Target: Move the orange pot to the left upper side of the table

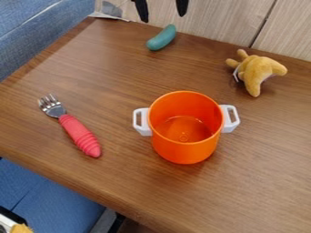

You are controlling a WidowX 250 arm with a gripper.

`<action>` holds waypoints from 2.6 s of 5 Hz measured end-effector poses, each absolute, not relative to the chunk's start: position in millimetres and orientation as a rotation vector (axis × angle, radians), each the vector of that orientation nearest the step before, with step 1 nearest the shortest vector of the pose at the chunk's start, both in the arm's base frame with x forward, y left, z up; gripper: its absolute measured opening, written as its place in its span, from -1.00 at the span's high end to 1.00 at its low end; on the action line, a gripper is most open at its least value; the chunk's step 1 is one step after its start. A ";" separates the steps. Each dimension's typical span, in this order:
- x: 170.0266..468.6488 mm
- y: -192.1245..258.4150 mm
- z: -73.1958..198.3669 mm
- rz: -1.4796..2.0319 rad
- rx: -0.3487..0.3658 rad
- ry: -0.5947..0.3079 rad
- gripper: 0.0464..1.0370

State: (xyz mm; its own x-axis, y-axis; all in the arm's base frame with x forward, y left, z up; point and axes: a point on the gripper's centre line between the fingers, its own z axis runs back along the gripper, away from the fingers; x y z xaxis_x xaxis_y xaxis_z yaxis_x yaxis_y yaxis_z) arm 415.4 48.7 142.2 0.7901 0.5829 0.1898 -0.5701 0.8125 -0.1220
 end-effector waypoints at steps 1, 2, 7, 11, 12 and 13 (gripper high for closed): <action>414.1 49.2 127.9 0.624 -0.052 -0.188 -0.93; 402.1 36.6 112.5 0.592 -0.040 -0.159 -0.93; 292.4 -58.1 149.1 0.070 -0.087 -0.175 -0.93; 244.7 -107.9 109.4 -0.308 -0.041 -0.049 -0.93; 245.1 -112.3 87.6 -0.327 -0.004 0.006 -0.86; 247.8 -114.9 77.0 -0.320 0.060 -0.002 -0.31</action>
State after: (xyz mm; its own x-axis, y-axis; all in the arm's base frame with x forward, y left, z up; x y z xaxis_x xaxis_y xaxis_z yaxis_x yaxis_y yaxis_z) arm 247.8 -114.9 77.0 0.9491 -0.3148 -0.0073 0.3147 0.9473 0.0596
